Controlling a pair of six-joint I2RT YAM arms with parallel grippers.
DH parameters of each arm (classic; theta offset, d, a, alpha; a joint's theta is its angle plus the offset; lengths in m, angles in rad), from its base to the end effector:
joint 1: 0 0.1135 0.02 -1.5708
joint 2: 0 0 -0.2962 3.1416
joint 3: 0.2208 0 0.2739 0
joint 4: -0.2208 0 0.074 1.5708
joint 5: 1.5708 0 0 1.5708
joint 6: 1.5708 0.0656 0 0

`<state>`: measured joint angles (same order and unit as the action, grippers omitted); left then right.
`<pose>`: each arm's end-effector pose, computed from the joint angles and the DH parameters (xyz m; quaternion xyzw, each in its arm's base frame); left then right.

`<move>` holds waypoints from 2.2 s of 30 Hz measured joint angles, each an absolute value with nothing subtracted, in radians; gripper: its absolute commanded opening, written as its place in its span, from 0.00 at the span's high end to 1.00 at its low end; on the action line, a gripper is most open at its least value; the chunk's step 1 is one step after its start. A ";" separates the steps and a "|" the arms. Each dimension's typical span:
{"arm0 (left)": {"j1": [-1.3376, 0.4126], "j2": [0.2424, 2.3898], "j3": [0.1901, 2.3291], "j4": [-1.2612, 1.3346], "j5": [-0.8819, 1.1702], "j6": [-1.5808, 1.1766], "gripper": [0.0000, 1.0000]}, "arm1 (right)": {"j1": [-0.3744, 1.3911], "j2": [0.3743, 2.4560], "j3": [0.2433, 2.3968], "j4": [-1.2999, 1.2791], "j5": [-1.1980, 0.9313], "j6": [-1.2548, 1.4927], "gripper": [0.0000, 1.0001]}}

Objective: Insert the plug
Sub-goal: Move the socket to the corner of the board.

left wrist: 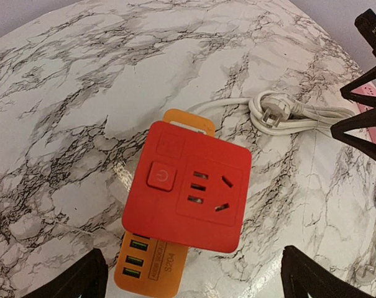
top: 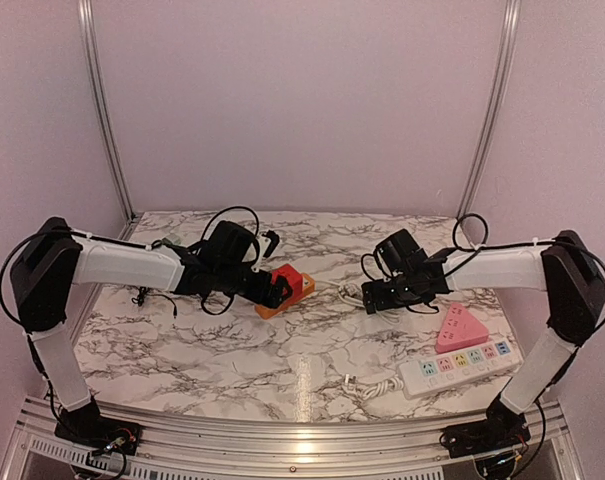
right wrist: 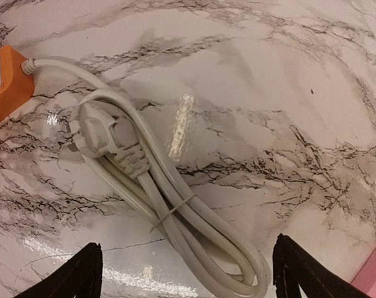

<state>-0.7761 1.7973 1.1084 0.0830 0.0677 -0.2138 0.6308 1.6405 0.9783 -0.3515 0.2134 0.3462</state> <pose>0.3149 -0.3153 0.1991 0.2607 0.8462 -0.2466 0.3938 0.3000 0.2019 0.1747 -0.1066 0.9505 0.0379 0.2895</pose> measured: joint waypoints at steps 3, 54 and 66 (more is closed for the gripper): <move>-0.786 1.831 1.157 0.031 0.020 -0.194 0.01 | 0.595 1.662 0.966 -0.324 0.210 0.350 0.13; -0.514 2.179 1.623 -0.245 -0.271 -0.066 0.01 | 0.582 2.537 2.079 -0.340 0.163 0.193 0.05; -0.406 2.190 1.678 -0.283 -0.238 -0.059 0.01 | 0.599 2.101 1.629 -0.269 0.057 0.155 0.03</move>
<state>-0.4057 2.1902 1.6775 -0.2832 -0.2379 -0.0593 0.5995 2.1006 1.6291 -0.2691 0.0570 0.1547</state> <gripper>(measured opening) 0.989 0.973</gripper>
